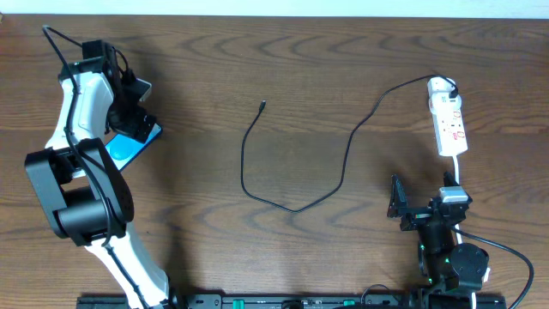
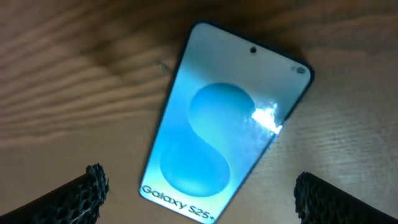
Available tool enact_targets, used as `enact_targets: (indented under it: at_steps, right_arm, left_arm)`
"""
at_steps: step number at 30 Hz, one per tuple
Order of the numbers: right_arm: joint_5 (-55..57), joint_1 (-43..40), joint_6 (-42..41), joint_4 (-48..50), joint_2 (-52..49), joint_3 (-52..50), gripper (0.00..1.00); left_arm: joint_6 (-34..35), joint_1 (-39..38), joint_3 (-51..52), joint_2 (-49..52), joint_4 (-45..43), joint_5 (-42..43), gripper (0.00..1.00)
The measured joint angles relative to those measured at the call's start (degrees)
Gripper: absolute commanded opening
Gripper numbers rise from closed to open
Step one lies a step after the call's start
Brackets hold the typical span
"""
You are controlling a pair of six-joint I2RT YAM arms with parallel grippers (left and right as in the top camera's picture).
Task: Plug charger to phone and switch on socket
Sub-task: 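Lower the left gripper and grasp the blue phone by its edges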
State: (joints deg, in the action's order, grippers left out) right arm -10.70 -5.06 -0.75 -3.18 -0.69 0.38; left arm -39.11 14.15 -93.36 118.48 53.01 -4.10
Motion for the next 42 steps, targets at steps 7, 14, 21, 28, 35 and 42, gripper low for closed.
enact_targets:
  at_steps: [7,14,21,28,35,42]
  right_arm:
    - [0.00,0.00,0.00,0.00,0.00,0.00,0.99]
    - [0.00,0.00,0.00,0.00,0.00,0.00,0.99]
    - [0.00,0.00,0.00,0.00,0.00,0.00,0.99]
    - [0.00,0.00,0.00,0.00,0.00,0.00,0.99]
    - [0.00,0.00,0.02,0.00,0.00,0.00,0.99]
    - [0.00,0.00,0.02,0.00,0.00,0.00,0.99]
  left_arm:
    - [-1.42,1.18,-0.09,2.97,-1.01,3.50,0.98]
    - [-1.46,2.27,-0.09,5.55,-1.33,4.02,0.98]
    - [-1.68,3.04,-0.09,5.55,-2.08,4.15,0.98]
    - [-2.23,3.89,1.09,5.53,-2.19,4.39,0.98]
    - [-3.15,3.87,3.48,5.51,-3.08,4.85,0.98]
    - [-3.15,3.91,3.52,5.51,-3.10,5.03,0.98]
